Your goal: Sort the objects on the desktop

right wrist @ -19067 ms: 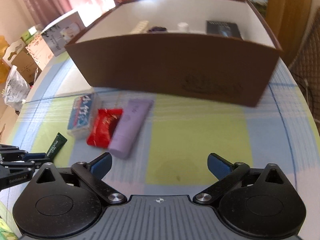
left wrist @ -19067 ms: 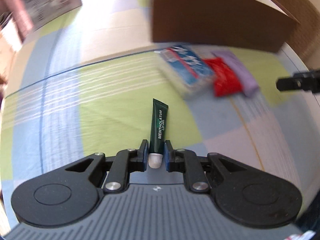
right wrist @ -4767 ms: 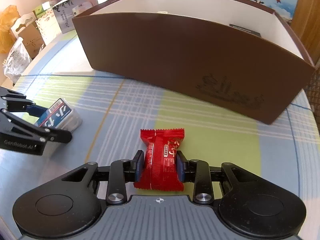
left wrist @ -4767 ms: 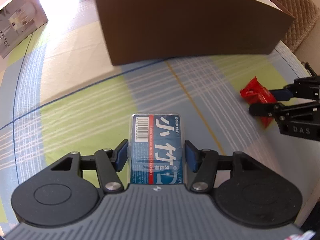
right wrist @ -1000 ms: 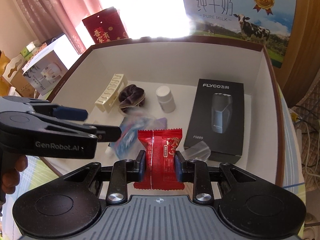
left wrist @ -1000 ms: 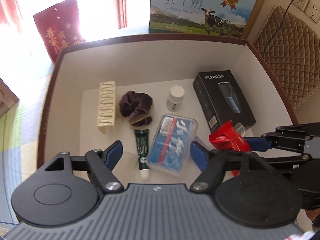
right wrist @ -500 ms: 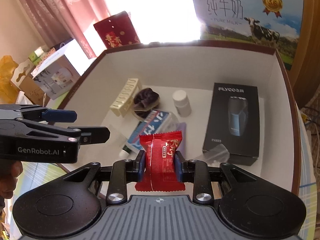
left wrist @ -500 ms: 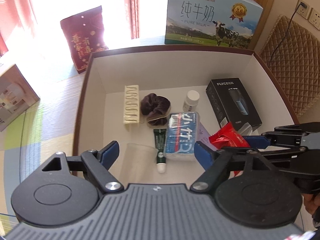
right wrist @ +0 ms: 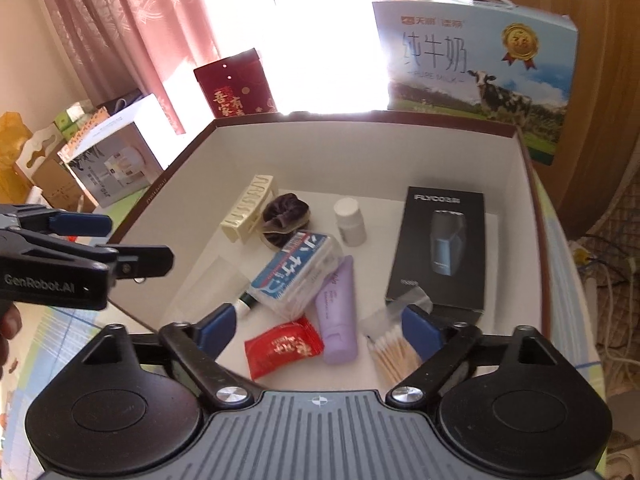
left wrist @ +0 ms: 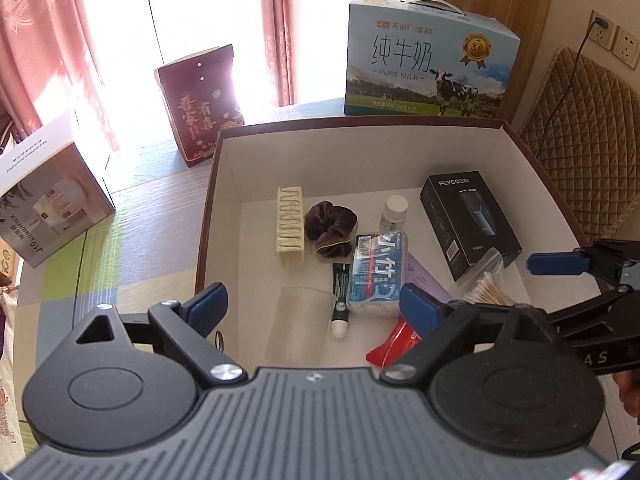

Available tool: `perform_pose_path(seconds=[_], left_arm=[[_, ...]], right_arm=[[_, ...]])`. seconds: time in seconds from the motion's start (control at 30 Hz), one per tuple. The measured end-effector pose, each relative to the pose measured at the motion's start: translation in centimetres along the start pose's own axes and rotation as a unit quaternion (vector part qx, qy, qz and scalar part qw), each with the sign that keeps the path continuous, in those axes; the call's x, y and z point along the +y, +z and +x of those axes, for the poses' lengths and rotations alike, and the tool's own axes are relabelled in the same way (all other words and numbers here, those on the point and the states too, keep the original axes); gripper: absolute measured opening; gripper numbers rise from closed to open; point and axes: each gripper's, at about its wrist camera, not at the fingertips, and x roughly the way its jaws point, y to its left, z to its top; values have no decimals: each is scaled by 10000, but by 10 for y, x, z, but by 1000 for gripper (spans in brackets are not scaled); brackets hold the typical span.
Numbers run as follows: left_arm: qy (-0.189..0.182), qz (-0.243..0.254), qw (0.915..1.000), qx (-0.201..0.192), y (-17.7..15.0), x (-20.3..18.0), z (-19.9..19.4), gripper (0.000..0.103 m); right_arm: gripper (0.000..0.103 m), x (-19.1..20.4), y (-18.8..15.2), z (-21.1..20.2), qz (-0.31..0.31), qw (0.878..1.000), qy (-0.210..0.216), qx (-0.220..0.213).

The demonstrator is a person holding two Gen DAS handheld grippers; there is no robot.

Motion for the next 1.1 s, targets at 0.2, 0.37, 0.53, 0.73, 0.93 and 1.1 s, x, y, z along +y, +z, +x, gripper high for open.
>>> perform_pose_path(seconds=[0.2, 0.37, 0.53, 0.73, 0.93, 1.1], left_arm=[[37, 58, 9999, -114, -4, -6, -14, 93], [54, 120, 9995, -287, -9, -11, -31, 95], [199, 198, 9984, -492, -16, -16, -49, 102], [394, 353, 9968, -599, -30, -21, -68, 102], [390, 210, 9978, -493, -45, -21, -84, 102], [455, 139, 9976, -506, -55, -24, -101, 102]], right_arm=[[101, 3, -4, -16, -53, 9997, -181, -131], [101, 8, -10, -32, -121, 9991, -313, -256], [101, 13, -18, -46, -164, 9983, -462, -319], [101, 20, -30, -62, -215, 9965, -709, -393], [101, 23, -41, -82, -69, 9967, -630, -514], [101, 29, -48, -98, -24, 9970, -496, -589]])
